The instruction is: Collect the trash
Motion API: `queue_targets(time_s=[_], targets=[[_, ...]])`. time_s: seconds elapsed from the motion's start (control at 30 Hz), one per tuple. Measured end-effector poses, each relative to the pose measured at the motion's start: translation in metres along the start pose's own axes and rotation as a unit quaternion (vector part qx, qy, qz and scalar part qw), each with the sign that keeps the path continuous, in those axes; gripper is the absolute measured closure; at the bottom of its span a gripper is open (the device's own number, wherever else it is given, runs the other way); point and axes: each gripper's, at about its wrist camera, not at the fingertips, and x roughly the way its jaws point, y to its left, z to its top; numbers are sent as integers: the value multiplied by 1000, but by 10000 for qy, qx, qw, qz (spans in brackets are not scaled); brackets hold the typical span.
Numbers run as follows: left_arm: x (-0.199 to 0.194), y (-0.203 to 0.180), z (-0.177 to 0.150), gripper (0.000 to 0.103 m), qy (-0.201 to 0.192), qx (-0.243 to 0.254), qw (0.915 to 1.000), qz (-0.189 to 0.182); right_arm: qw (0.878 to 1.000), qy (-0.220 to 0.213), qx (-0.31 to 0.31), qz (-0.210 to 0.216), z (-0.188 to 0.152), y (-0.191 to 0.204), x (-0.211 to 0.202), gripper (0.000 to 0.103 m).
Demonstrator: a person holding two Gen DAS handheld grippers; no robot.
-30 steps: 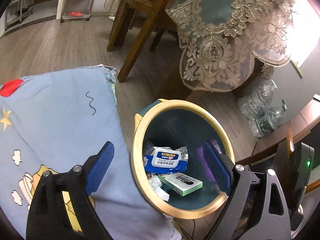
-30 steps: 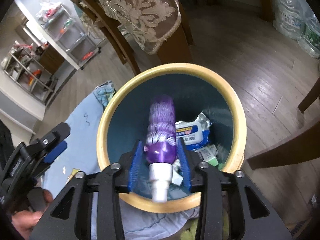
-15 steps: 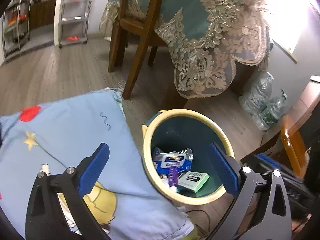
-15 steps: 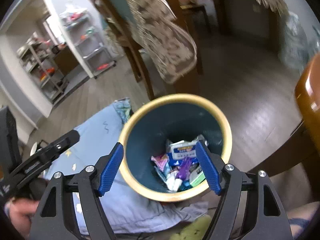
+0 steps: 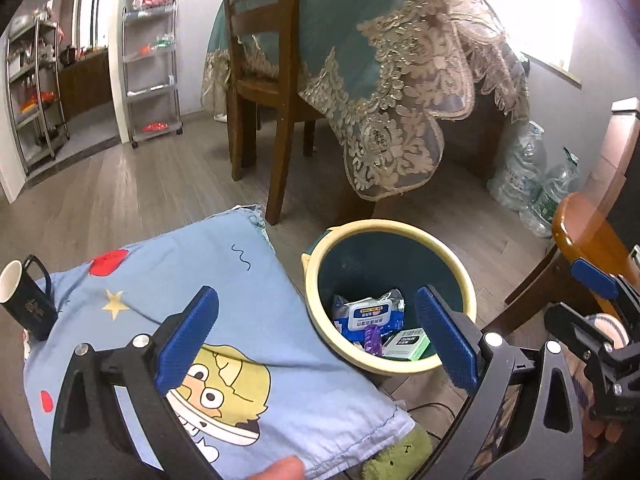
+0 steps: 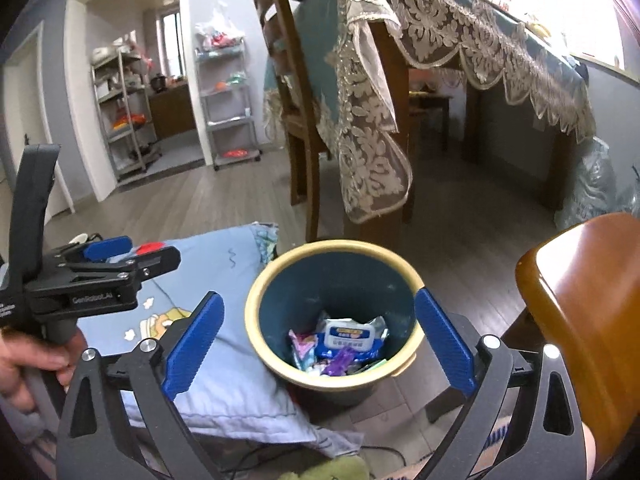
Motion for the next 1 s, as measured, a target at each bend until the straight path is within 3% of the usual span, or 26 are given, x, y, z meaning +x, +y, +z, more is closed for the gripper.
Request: queue_targets(time_s=[0.33,1.0], targets=[[-13,-10,-17,6,-36,158,9998,-103,9995,9,307,-76,-13,-8,-10,5],[-9,-7,-19,6,-33,35,9998,-209,9986,211,489,-75,-21,-12,-2,5]])
